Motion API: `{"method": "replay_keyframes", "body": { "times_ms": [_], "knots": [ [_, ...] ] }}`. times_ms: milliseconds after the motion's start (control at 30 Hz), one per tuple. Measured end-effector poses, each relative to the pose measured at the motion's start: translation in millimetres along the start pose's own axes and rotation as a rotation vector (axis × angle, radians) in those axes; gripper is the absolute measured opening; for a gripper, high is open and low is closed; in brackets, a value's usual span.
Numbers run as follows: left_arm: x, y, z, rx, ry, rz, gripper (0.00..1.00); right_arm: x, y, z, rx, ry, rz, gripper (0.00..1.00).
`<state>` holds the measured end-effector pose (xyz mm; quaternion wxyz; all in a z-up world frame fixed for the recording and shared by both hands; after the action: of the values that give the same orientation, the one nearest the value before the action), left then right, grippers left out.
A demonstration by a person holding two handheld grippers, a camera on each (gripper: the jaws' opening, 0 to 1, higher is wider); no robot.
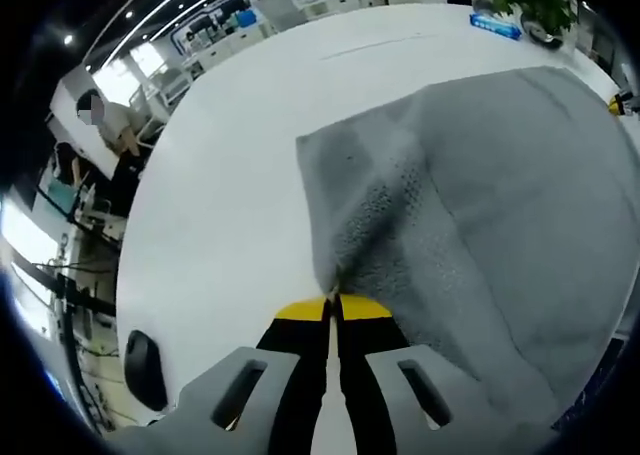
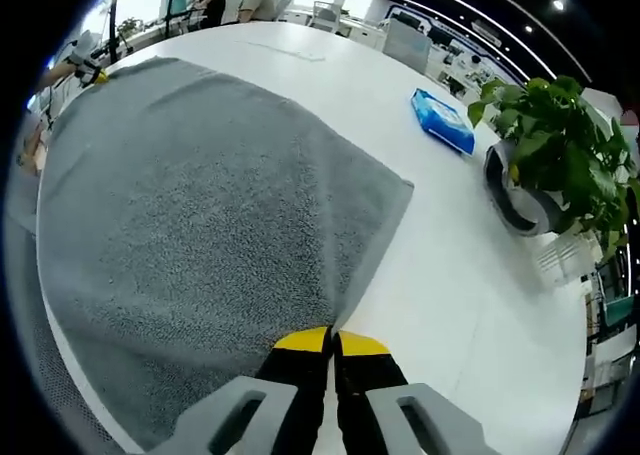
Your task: Open the folded towel by lifting each exposed corner and separating the folded layers until the towel lies flat within the target outline without major curled edges
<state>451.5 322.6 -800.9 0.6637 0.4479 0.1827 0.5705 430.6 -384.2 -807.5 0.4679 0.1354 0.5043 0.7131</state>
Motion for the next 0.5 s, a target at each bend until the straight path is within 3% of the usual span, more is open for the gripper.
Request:
{"method": "replay_keyframes", "body": {
  "times_ms": [400,433,500],
  "knots": [
    [-1.9,-1.5,6.0,0.03,-0.002,-0.022,0.02,-5.7,-4.9,5.1,0.009,-0.009,-0.031,0.0],
    [-6.2,0.9,4.7,0.045,0.107,-0.043,0.03,-5.5,-4.9,5.0,0.003,-0.04,-0.038,0.0],
    [-6.2,4.4,5.4,0.026,0.192,-0.071,0.08,-6.7,-4.3,5.2,-0.006,-0.096,-0.049,0.01]
  ]
}}
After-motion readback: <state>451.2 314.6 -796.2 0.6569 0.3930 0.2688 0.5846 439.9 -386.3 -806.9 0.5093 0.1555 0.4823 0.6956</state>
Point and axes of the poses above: the point that each gripper's makers call its tool centre point, and the gripper's own axes: y roughly backward along the fingers, x roughly to its left, z roughly out of its top, the point moved 1 cm from there along y, roughly backward along the fingers
